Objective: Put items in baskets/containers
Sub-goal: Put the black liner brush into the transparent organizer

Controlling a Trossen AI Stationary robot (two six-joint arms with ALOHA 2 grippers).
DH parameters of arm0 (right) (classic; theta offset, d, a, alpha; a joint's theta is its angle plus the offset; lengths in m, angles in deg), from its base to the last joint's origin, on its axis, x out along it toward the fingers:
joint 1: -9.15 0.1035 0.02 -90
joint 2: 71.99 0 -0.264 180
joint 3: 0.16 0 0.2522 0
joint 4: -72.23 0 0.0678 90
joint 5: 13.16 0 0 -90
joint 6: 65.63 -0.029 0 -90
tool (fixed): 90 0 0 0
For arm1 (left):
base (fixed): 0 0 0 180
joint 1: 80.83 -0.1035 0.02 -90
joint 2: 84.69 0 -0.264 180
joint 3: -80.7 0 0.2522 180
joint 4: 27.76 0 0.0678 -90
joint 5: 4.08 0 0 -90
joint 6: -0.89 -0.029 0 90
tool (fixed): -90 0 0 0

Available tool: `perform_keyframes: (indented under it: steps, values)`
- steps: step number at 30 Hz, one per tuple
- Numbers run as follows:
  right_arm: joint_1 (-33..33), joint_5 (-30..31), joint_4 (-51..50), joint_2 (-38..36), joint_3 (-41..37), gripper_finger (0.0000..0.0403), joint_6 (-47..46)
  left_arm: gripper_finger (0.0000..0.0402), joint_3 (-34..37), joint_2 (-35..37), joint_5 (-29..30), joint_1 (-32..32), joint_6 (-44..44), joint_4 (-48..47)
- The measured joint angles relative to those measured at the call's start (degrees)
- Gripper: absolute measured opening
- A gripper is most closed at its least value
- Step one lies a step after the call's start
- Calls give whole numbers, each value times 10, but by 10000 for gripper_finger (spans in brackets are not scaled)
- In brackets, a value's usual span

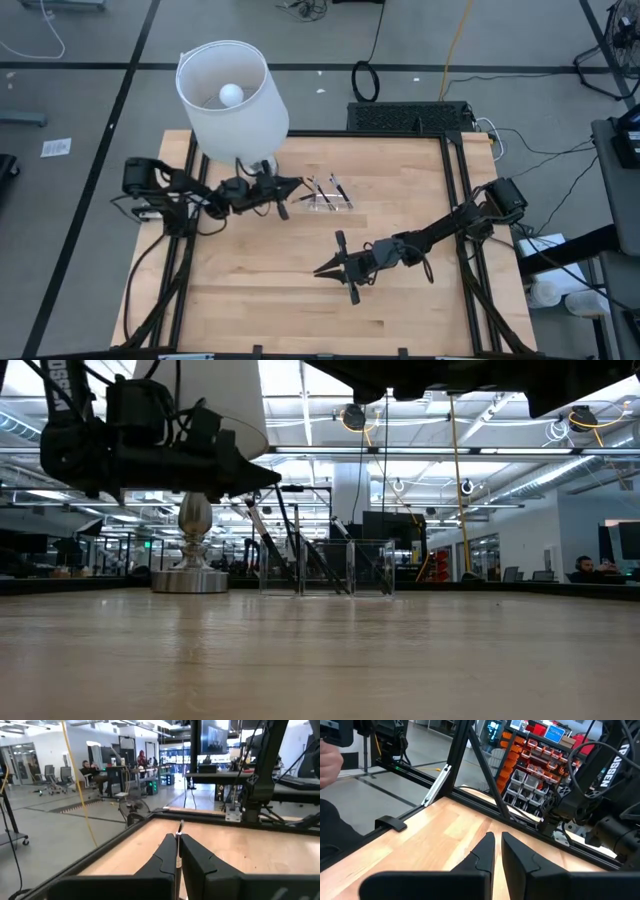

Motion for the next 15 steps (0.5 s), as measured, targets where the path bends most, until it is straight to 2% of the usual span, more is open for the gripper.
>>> perform_keyframes:
  steps: [15]
  values:
    - [1, 0, -1, 0, 0, 18, -23, 10, -20, -82, 7, -7, 1, 0]
